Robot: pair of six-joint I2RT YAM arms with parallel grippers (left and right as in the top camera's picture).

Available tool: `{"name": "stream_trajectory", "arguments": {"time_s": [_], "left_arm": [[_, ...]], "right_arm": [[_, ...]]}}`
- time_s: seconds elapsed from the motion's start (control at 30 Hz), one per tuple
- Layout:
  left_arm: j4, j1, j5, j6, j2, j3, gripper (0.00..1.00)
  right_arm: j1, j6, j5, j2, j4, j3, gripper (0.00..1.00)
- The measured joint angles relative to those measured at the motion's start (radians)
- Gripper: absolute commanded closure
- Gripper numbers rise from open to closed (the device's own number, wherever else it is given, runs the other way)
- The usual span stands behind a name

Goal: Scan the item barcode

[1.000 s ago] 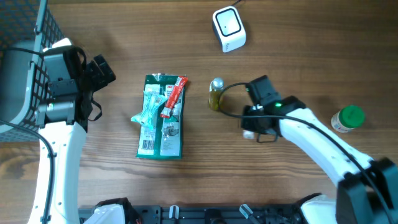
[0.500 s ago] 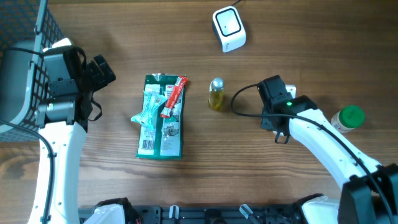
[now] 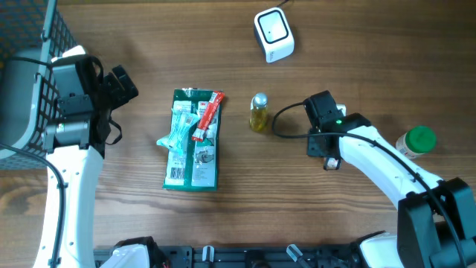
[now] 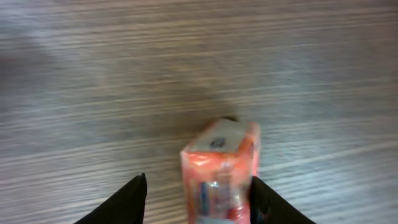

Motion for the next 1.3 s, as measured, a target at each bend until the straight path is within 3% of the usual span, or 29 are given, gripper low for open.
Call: {"name": "stream_trajectory", "arguments": {"time_s": [0.33,0.53,0.6,0.77,1.3], "left_arm": [[0.000,0.000,0.000,0.000,0.000,0.000,0.00],[0.000,0.000,0.000,0.000,0.000,0.000,0.00],[0.000,0.000,0.000,0.000,0.000,0.000,0.00],[0.000,0.000,0.000,0.000,0.000,0.000,0.00],[0.000,0.000,0.000,0.000,0.000,0.000,0.00]], "right_arm": [[-0.004,0.000,-0.119,0.000,0.001,0.000,0.46],[-0.081,-0.009,-0.200,-0.017,-0.060,0.002,0.49],[-0.127,-0.031,-0.237,-0.029,-0.069,0.003,0.53],[-0.248,-0.104,-0.357,-0.036,-0.074,0.003,0.77],[-0.312,-0.161,-0.434,-0.036,0.026,-0.072,0.79]]}}
